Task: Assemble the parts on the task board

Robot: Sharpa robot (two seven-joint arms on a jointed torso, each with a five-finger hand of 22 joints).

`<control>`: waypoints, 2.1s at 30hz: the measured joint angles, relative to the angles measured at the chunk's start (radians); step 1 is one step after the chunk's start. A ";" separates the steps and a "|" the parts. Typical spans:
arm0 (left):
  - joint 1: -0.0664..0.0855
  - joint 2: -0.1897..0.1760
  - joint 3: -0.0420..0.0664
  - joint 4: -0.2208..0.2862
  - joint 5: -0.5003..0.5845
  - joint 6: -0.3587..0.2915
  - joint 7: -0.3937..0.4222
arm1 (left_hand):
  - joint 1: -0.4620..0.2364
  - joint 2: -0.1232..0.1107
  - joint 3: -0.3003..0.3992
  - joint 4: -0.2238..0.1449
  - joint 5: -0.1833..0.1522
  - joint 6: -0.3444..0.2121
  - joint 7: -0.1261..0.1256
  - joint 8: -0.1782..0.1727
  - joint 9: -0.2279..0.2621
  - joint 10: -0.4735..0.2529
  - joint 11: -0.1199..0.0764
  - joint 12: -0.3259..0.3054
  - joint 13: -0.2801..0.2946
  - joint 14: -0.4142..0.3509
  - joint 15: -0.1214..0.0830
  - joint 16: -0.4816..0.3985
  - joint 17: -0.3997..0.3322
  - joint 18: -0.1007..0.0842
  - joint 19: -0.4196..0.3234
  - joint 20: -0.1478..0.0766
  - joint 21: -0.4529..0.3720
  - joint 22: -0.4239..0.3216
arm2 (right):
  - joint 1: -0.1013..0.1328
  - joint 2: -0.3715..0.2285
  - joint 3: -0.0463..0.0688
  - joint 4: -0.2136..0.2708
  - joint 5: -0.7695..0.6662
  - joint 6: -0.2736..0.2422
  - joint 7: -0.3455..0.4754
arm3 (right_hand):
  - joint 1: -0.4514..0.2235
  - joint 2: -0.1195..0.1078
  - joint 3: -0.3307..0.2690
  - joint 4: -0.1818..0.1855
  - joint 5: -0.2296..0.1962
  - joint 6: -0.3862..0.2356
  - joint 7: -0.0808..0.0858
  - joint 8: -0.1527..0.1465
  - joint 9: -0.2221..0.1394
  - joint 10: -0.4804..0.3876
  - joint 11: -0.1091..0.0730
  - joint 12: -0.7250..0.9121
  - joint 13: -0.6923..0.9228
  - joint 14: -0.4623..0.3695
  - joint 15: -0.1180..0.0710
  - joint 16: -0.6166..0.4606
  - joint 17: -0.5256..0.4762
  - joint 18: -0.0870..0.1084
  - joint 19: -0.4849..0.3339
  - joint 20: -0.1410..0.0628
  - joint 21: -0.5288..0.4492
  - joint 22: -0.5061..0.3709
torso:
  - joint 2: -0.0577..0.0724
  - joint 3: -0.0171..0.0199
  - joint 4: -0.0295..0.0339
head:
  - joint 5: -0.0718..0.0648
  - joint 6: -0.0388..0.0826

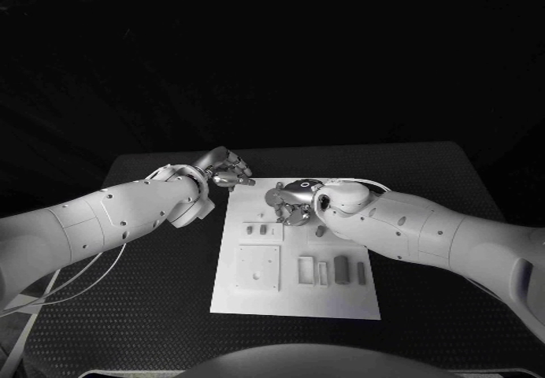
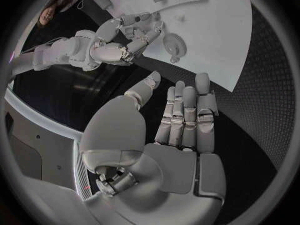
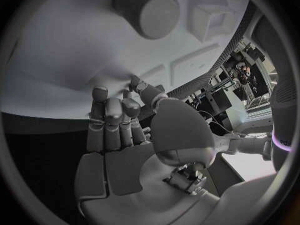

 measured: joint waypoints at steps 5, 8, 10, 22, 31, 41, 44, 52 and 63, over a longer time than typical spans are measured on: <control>0.001 -0.001 0.000 0.001 0.000 0.001 0.000 | 0.000 0.000 0.003 0.003 0.000 0.000 0.000 0.000 0.000 -0.003 -0.003 0.004 0.001 0.000 0.000 0.000 0.000 0.000 0.000 0.000 0.000 0.000 | 0.000 0.002 0.000 -0.003 0.000 -0.001 0.003 | 0.000 0.000 0.000 0.000 0.000 0.001 -0.001 0.000 0.000 0.000 0.000 0.000 0.000 -0.004 -0.002 0.003 0.000 -0.001 -0.004 -0.003 0.003 0.000 | 0.001 0.0000 0.0002 | 0.001 -0.002; 0.001 -0.001 0.000 0.001 0.000 0.001 0.000 | 0.003 0.003 0.003 0.003 0.000 0.000 0.000 0.000 0.000 -0.003 -0.003 0.004 0.001 0.000 0.000 0.000 0.000 0.000 0.000 0.000 0.000 0.000 | 0.000 0.002 0.000 -0.003 0.000 -0.001 0.004 | 0.000 0.000 0.001 0.001 0.000 0.001 -0.001 0.000 0.000 0.000 0.000 0.000 0.000 -0.005 -0.002 0.004 0.000 -0.001 -0.004 -0.004 0.003 0.000 | 0.001 -0.0002 0.0002 | 0.002 -0.002; 0.001 -0.001 0.000 0.002 0.000 0.001 0.000 | 0.004 0.004 0.003 0.003 0.000 0.000 0.000 0.000 0.000 -0.003 -0.004 0.004 0.003 0.000 0.000 0.000 0.000 0.000 0.000 0.000 0.000 0.000 | -0.001 0.003 -0.001 -0.003 0.000 -0.001 0.005 | -0.001 0.001 0.003 0.003 0.000 0.001 -0.001 0.000 0.000 0.000 0.000 0.000 0.000 -0.005 -0.002 0.004 -0.001 -0.001 -0.004 -0.004 0.003 0.000 | 0.001 -0.0004 0.0002 | 0.002 -0.003; 0.003 -0.001 0.000 0.004 0.001 0.002 -0.001 | 0.000 0.008 0.003 0.003 0.000 -0.006 0.005 0.000 0.000 -0.008 0.000 0.008 0.006 0.000 0.000 0.000 0.000 0.000 0.000 0.000 0.004 0.000 | 0.000 0.005 -0.001 -0.005 -0.004 0.000 0.008 | -0.005 0.034 0.012 0.001 0.000 0.002 -0.002 0.017 0.003 0.000 0.000 0.004 0.006 -0.006 -0.003 0.022 -0.007 -0.001 -0.006 -0.006 0.017 0.000 | 0.002 -0.0007 0.0000 | 0.003 -0.006; 0.004 -0.001 0.000 0.004 0.001 0.003 -0.003 | 0.000 0.008 0.006 0.006 0.000 -0.009 0.002 0.000 0.000 -0.012 -0.002 0.012 0.008 0.002 -0.002 0.000 0.000 0.000 0.000 0.000 0.004 0.000 | 0.000 0.007 -0.003 -0.006 -0.009 0.000 0.009 | -0.016 0.045 0.012 0.001 0.000 0.003 -0.003 0.026 0.010 -0.002 -0.002 0.004 0.007 -0.013 -0.003 0.026 -0.012 0.007 -0.008 -0.007 0.021 0.000 | 0.002 -0.0004 -0.0011 | 0.006 -0.010; 0.004 -0.001 0.000 0.006 0.002 0.004 -0.003 | 0.000 0.008 0.006 0.006 0.000 -0.009 0.002 0.000 0.000 -0.012 -0.002 0.012 0.009 0.002 -0.002 0.000 0.000 0.000 -0.002 0.002 0.004 0.000 | 0.000 0.008 -0.004 -0.005 -0.020 -0.003 0.006 | -0.016 0.045 0.012 0.001 0.000 0.003 -0.003 0.032 0.012 -0.002 -0.002 0.004 0.008 -0.016 -0.006 0.030 -0.016 0.007 -0.008 -0.007 0.025 0.000 | 0.002 0.0003 -0.0012 | 0.006 -0.013; 0.004 -0.001 0.000 0.006 0.002 0.004 -0.003 | 0.000 0.008 0.006 0.005 0.000 -0.009 0.002 0.000 0.000 -0.015 0.001 0.012 0.009 0.002 -0.002 0.000 0.000 0.000 -0.002 0.002 0.004 0.000 | 0.000 0.008 -0.004 -0.005 -0.022 -0.005 0.005 | -0.016 0.045 0.012 0.001 0.000 0.003 -0.003 0.032 0.013 -0.004 -0.004 0.004 0.008 -0.018 -0.005 0.034 -0.017 0.007 -0.013 -0.009 0.025 0.000 | 0.002 0.0002 -0.0017 | 0.005 -0.014; 0.004 -0.001 0.000 0.006 0.002 0.005 -0.003 | 0.000 0.008 0.006 0.005 0.000 -0.013 0.005 0.000 0.000 -0.020 -0.001 0.012 0.010 0.002 -0.002 0.000 0.000 0.000 -0.002 0.002 0.004 0.000 | -0.001 0.009 -0.004 -0.004 -0.025 -0.008 0.000 | -0.016 0.045 0.015 -0.001 0.000 0.003 -0.004 0.035 0.014 -0.003 -0.004 0.004 0.008 -0.017 -0.006 0.034 -0.020 0.007 -0.013 -0.009 0.029 0.000 | 0.002 0.0000 -0.0012 | 0.005 -0.014; 0.004 -0.004 0.000 0.006 0.002 0.006 -0.003 | 0.000 0.008 0.006 0.005 0.000 -0.013 0.005 0.000 0.000 -0.021 0.000 0.016 0.012 0.002 -0.002 0.000 0.000 0.000 -0.002 0.002 0.004 0.000 | -0.001 -0.006 -0.005 0.000 -0.025 -0.038 -0.024 | -0.016 0.044 0.018 0.001 0.000 0.061 -0.035 0.040 0.012 -0.021 -0.022 0.004 0.008 -0.023 -0.018 0.042 -0.025 0.017 -0.013 -0.009 0.033 0.000 | 0.002 -0.0005 -0.0018 | 0.003 -0.013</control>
